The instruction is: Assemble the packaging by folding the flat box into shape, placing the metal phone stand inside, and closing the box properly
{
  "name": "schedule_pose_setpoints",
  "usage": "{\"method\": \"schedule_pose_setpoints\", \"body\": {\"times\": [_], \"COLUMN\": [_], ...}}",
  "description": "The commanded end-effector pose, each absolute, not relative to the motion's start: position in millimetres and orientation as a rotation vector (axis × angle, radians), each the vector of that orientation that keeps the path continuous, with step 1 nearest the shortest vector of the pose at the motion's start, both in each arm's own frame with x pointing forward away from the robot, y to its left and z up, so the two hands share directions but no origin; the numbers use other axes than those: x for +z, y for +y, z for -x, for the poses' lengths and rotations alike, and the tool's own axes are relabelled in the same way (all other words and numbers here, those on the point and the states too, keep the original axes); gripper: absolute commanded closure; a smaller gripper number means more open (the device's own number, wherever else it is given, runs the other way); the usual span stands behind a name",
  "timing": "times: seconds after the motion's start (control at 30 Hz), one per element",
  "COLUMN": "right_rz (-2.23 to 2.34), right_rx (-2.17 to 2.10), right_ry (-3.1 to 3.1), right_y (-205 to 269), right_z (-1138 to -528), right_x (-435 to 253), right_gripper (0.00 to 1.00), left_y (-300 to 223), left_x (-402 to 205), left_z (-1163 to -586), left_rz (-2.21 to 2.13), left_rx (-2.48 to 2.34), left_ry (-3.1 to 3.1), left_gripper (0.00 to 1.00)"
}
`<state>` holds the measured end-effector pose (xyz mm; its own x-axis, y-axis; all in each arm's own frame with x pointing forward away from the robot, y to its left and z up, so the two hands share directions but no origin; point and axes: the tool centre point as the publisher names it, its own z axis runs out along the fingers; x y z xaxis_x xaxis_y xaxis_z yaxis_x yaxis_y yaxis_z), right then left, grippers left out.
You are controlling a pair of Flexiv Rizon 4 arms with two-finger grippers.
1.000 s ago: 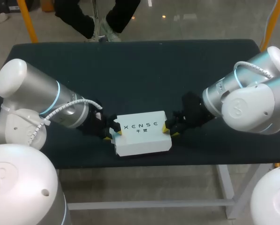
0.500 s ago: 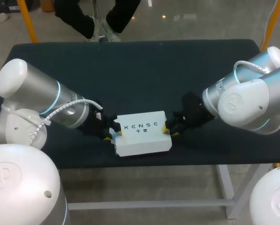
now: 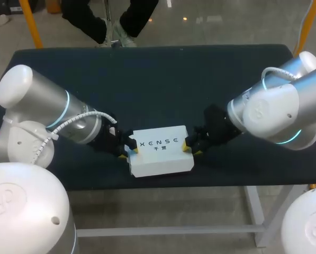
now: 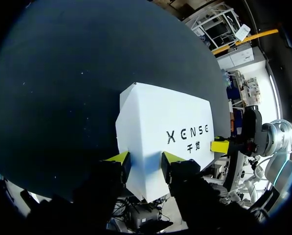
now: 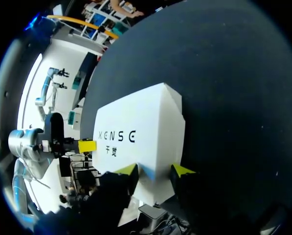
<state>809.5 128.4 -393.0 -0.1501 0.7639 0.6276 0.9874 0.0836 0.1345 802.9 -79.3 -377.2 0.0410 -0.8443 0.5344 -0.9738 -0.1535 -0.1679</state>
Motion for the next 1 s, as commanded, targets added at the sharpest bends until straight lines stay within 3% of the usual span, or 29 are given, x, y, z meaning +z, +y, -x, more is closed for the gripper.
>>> {"method": "schedule_pose_setpoints", "body": {"times": [0.03,1.0], "right_rz": [1.690,1.685], "right_rx": [-0.761,-0.662], "right_ry": [-1.950,-1.868], "right_y": [126.7,129.5], "right_z": [-812.3,-814.2], "right_x": [-395.3,-380.7], "right_gripper": [0.53,0.53], "left_y": [-83.5,-83.5], "left_x": [-378.8,-368.0], "left_z": [-804.0,-805.7], "left_rz": [-2.069,-2.020], "left_rx": [0.762,0.636], "left_ry": [-1.870,-1.884], "left_gripper": [0.58,0.53]}}
